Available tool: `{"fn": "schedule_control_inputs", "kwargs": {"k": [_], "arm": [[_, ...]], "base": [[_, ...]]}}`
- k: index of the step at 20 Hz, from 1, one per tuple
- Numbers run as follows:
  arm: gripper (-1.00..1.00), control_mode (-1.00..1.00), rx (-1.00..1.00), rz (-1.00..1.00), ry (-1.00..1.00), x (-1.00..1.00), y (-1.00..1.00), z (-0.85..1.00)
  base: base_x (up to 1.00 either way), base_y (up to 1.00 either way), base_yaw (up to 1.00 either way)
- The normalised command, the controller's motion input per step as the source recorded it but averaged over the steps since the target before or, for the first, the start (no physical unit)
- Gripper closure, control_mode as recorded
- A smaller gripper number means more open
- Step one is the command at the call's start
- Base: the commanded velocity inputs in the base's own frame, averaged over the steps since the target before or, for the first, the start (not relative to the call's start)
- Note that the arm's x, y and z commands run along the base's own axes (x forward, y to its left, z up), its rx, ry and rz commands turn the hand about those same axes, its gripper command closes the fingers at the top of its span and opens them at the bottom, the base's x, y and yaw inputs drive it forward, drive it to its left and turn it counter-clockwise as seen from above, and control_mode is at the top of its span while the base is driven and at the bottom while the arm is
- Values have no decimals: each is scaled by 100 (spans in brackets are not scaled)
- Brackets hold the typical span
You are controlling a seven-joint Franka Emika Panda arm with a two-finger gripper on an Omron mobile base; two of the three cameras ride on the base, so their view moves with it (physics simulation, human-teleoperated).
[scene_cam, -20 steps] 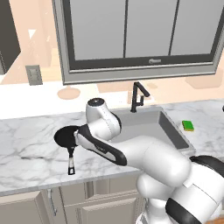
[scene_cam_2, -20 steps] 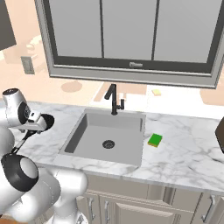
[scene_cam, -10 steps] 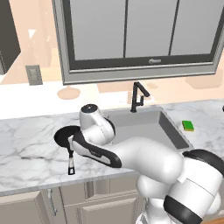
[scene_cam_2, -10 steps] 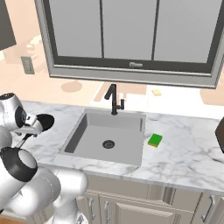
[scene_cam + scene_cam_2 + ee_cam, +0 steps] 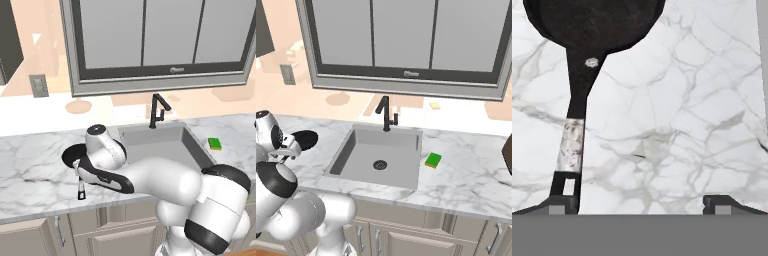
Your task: Pick the pan and sponge and place them into the sink. Then turn on the water.
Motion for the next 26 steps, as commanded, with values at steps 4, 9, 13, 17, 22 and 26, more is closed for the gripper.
{"fn": "schedule_control_inputs", "kwargs": {"k": [4,9,13,17,22,26], "arm": [[-100,-100,0,0,0,0,16,-11],[-100,-100,0,0,0,0,15,-10],[-100,-100,0,0,0,0,15,-11],[-100,-100,0,0,0,2,12,-15],[-100,-100,0,0,0,7,7,-17],[-100,-100,0,0,0,13,6,-17]], "base": [[0,0,0],[0,0,0],[0,0,0],[0,0,0],[0,0,0],[0,0,0]]}}
